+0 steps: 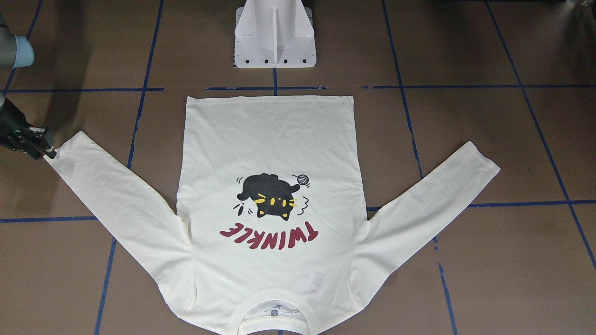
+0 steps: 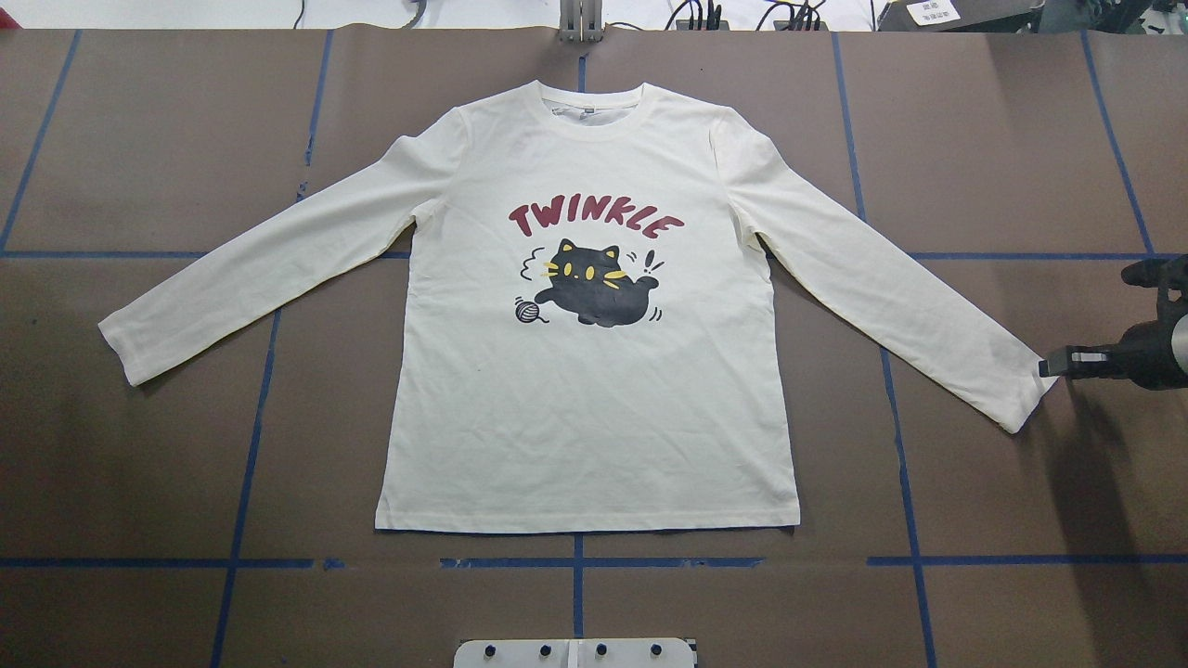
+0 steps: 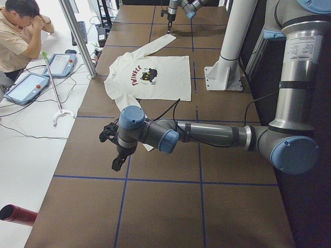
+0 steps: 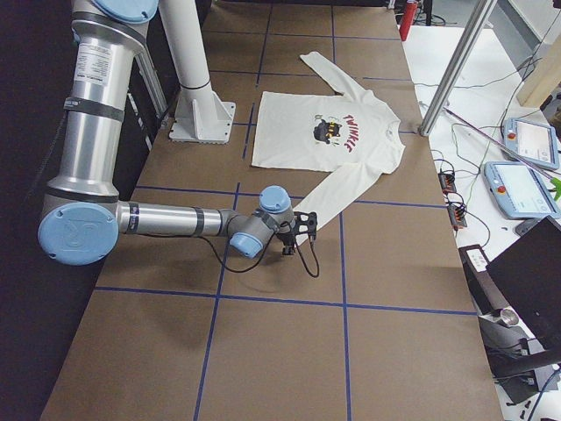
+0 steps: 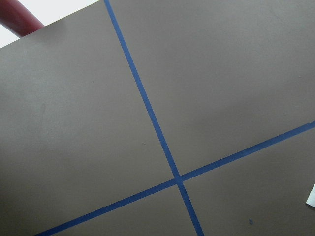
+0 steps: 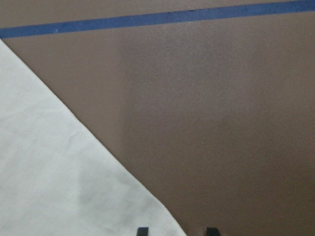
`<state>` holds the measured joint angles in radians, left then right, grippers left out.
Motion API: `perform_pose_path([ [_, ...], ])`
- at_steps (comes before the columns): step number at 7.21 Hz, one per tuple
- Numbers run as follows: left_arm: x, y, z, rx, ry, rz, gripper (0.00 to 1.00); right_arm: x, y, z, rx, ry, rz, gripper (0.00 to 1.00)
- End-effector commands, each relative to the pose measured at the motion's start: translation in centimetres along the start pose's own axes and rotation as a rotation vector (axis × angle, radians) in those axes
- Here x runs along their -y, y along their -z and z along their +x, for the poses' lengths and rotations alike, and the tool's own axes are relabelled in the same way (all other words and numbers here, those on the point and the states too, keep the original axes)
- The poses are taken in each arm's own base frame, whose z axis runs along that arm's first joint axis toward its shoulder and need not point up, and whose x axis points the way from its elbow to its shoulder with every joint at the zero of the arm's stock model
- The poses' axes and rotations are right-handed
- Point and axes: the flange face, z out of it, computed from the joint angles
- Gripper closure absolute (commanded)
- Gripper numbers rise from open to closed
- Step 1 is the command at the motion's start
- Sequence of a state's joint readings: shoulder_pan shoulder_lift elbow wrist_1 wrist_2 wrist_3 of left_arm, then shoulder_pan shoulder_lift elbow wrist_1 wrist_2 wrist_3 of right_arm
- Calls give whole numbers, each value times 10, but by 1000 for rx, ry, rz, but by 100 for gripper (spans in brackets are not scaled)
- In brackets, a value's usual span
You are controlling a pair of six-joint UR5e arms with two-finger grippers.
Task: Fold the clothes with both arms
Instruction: 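Move the right gripper to the cuff of the sleeve nearest it and grasp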
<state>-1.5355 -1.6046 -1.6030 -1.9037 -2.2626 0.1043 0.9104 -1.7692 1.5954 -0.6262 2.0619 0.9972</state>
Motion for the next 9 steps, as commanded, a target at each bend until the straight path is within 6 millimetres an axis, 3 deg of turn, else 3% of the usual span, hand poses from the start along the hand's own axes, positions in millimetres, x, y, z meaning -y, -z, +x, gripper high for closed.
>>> perform_pose_path([
  [1, 0, 0, 0, 0, 0, 0, 0, 1, 1, -2, 6, -12, 4, 85],
  [2, 0, 1, 0, 0, -2, 1, 0, 1, 0, -2, 5, -12, 5, 100],
  [4, 0, 0, 0, -2, -2, 0, 0, 4, 4, -9, 17, -5, 13, 100],
  [6, 0, 1, 0, -1, 0, 1, 0, 17, 31, -35, 27, -17, 18, 100],
  [7, 0, 0, 0, -2, -1, -1, 0, 27, 56, -68, 1, -39, 7, 100],
  [8, 0, 0, -1, 1, 1, 0, 0, 53, 83, -115, -12, -59, 14, 100],
  [9, 0, -1, -1, 0, 0, -2, 0, 85, 107, -177, -20, -69, 15, 100],
])
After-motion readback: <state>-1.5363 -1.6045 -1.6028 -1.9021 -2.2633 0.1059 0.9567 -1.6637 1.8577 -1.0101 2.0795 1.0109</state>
